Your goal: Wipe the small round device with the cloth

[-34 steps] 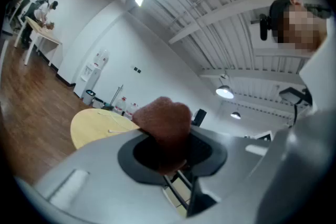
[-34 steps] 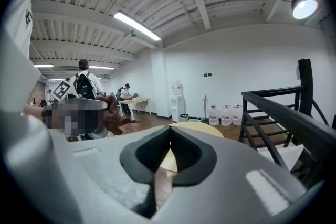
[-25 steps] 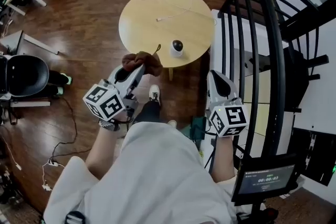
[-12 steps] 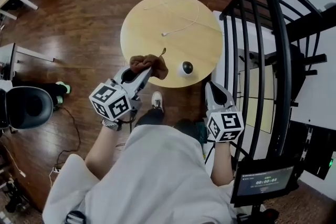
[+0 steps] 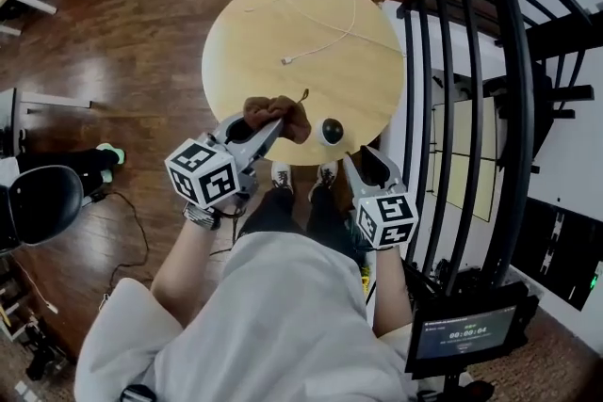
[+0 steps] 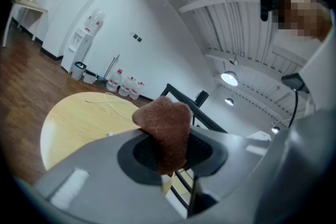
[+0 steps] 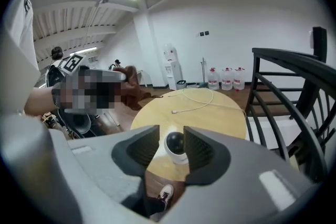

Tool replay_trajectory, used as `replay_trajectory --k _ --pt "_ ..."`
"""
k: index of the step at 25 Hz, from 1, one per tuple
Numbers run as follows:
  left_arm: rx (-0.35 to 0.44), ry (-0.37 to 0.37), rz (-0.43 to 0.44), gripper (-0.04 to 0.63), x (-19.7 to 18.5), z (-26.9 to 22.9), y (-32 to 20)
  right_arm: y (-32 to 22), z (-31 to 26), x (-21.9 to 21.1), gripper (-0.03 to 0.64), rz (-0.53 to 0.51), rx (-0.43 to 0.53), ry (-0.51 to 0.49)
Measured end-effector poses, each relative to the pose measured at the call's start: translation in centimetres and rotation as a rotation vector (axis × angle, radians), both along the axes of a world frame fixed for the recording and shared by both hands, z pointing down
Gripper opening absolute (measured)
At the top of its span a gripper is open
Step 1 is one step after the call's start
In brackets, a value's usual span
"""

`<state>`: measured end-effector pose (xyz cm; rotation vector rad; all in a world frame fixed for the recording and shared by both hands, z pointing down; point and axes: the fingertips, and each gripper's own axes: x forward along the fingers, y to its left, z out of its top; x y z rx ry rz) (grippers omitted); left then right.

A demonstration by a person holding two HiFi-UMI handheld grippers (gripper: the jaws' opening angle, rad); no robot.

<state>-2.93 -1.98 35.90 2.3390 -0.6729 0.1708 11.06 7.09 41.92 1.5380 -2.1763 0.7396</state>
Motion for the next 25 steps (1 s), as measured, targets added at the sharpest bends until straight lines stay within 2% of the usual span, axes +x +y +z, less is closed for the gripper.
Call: replay_trajectory --k 2,6,9,14,20,22,25 --pt "-0.002 -0.026 0.037 0.106 1.3 0.7 -0.5 -0.5 1.5 -1.1 0.177 -0.047 -0.028 0.01" --pt "0.002 -0.14 0.09 0.106 3.9 3.1 -1.8 -1.5 4.7 -2.5 0.274 -0.118 -0.089 0.048" --pt "-0.022 -0.148 0.136 0.107 5.0 4.1 -1.8 -1.8 6.1 -3.0 0.305 -0.124 -0.116 0.052" --pt "-0.09 -0.173 0.209 0.109 5.3 6.5 -1.3 -1.8 7.3 -5.0 0.318 -0.167 -0.145 0.065" --pt "-0.148 -0.163 0.274 0.11 6.6 7.9 -0.3 -1.6 9.0 -5.8 0.316 -0.219 -0.177 0.216" --pt "-0.134 -0.199 0.329 0.11 7.4 8.4 0.2 -1.6 9.2 -5.7 0.315 -0.221 -0.179 0.231" --pt "-0.078 -0.312 0.427 0.109 8.1 9.5 1.3 -1.5 8.9 -6.1 0.296 -0.232 -0.184 0.209"
